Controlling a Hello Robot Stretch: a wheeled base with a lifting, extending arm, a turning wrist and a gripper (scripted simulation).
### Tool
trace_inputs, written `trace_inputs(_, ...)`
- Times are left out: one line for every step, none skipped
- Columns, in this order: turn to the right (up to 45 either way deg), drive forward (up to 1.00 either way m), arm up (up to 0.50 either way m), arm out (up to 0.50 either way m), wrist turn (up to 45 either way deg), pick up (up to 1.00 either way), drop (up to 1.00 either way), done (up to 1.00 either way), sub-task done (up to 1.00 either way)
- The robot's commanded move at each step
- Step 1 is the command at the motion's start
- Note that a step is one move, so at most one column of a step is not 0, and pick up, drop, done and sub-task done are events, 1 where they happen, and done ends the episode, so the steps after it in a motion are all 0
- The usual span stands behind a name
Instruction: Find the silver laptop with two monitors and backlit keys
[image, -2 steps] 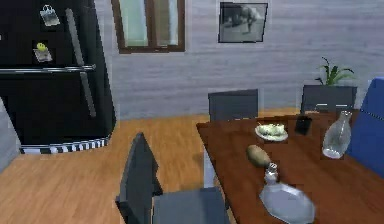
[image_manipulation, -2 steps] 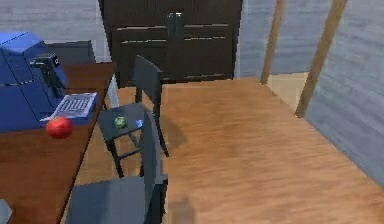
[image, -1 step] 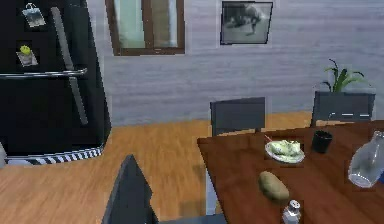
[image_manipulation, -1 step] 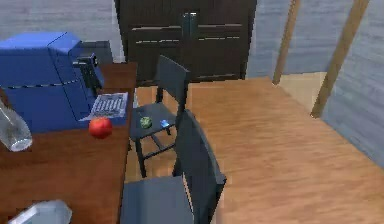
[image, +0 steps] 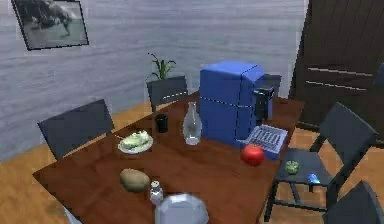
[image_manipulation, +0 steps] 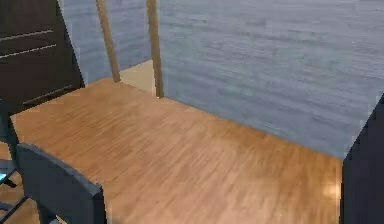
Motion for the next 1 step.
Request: trace_inputs(45.0,0.0,0.0,0.0,0.0,0.0,0.0,0.0,0.0)
